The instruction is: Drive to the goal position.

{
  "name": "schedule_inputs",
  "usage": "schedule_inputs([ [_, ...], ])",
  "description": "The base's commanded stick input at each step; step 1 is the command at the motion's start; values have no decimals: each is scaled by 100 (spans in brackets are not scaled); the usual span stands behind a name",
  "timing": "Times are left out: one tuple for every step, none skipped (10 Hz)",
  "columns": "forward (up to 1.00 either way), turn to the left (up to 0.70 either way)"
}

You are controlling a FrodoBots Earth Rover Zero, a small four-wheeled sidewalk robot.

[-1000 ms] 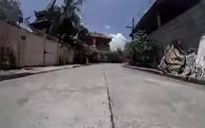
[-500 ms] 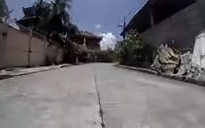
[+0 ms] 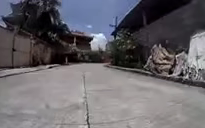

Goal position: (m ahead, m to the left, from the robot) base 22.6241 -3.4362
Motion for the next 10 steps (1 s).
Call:
schedule_inputs([
  [100,2],
  [100,13],
  [100,14],
  [100,14],
  [100,14],
  [100,14],
  [100,-3],
  [100,-24],
  [100,2],
  [100,7],
])
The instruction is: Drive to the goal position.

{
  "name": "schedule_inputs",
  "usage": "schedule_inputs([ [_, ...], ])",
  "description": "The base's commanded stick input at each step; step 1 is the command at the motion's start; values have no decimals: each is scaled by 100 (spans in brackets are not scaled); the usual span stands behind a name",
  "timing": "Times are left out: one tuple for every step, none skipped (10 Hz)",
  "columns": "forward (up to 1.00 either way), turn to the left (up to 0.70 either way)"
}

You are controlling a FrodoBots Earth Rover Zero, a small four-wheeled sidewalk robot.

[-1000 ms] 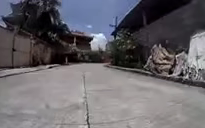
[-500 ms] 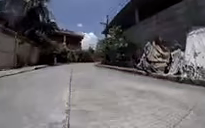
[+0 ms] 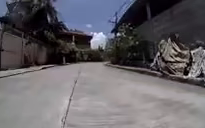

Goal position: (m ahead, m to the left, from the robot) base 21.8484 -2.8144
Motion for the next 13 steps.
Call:
schedule_inputs([
  [100,-5],
  [100,-17],
  [100,-25],
  [100,-18],
  [100,-11],
  [100,-5],
  [100,2],
  [100,8],
  [100,14],
  [100,14],
  [100,14],
  [100,14],
  [100,-2],
])
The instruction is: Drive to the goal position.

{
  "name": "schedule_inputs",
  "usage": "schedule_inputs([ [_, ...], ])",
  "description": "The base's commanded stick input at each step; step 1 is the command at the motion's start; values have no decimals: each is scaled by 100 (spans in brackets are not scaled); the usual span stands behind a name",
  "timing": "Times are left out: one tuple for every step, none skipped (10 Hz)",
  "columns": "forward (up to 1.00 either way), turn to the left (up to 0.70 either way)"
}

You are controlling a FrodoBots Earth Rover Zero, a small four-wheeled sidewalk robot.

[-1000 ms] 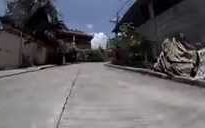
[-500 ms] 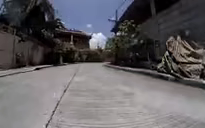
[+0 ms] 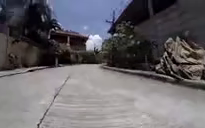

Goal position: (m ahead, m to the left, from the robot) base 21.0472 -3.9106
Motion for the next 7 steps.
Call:
schedule_inputs([
  [100,-21],
  [100,-17],
  [100,-6],
  [100,6],
  [100,14],
  [100,14],
  [100,14],
])
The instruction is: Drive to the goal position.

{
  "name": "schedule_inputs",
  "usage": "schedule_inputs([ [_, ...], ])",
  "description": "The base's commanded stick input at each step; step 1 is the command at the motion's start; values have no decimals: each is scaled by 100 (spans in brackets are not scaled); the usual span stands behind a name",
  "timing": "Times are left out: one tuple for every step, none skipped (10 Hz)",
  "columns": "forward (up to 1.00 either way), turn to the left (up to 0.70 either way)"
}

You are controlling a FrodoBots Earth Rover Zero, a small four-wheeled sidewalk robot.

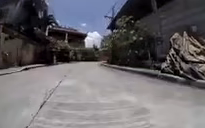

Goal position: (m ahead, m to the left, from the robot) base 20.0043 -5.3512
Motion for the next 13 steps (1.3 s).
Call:
schedule_inputs([
  [100,14],
  [100,14],
  [100,14],
  [100,14],
  [100,14],
  [100,14],
  [100,14],
  [100,14],
  [100,14],
  [100,14],
  [100,14],
  [100,14],
  [100,14],
])
